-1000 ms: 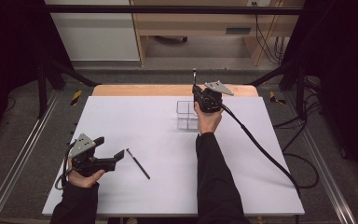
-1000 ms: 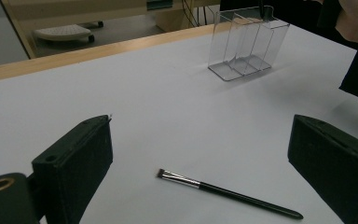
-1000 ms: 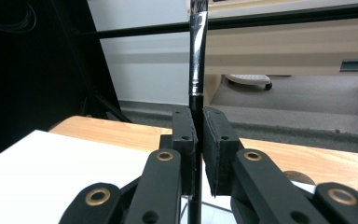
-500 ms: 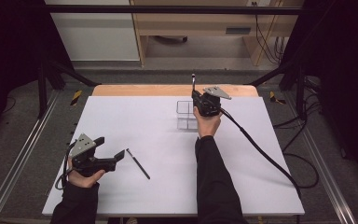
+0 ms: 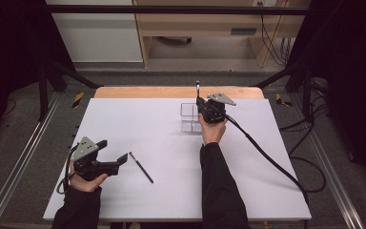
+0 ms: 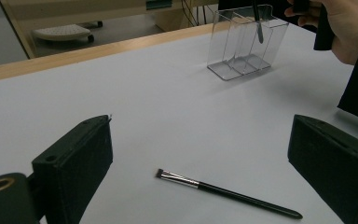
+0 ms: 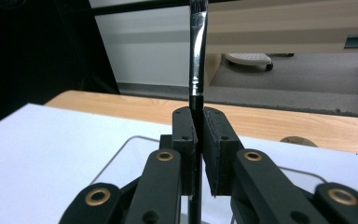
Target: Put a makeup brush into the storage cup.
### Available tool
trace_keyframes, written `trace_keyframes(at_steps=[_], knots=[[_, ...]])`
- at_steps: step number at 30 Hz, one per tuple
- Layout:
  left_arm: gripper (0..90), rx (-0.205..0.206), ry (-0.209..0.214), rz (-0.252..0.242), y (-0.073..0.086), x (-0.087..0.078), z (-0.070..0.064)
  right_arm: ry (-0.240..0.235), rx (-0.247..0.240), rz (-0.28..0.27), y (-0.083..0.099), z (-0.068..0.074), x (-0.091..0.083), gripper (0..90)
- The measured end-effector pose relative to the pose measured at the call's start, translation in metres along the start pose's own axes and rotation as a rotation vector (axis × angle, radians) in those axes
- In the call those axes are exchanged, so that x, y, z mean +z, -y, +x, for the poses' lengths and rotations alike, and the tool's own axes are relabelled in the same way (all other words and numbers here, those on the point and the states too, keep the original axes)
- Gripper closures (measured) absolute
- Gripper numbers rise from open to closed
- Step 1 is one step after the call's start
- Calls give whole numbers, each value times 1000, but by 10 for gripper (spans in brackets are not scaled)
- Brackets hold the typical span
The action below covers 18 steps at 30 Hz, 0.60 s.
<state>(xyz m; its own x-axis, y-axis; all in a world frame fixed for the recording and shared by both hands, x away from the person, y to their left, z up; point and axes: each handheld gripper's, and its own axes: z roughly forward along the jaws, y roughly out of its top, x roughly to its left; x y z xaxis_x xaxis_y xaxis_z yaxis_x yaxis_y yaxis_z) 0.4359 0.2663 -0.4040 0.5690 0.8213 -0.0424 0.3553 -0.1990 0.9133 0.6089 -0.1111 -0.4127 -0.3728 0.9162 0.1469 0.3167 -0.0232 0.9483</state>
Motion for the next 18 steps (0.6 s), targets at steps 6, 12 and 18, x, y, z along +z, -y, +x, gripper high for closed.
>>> trace_keyframes(at_steps=[6, 12, 18], knots=[[59, 0, 0, 0, 0, 0, 0, 2, -5, 15, 4, 2, 1, 840], [59, 1, 0, 0, 0, 0, 0, 6, -6, 37, 7, 3, 2, 840], [59, 0, 0, 0, 0, 0, 0, 2, -1, 70, 10, 2, 3, 839]])
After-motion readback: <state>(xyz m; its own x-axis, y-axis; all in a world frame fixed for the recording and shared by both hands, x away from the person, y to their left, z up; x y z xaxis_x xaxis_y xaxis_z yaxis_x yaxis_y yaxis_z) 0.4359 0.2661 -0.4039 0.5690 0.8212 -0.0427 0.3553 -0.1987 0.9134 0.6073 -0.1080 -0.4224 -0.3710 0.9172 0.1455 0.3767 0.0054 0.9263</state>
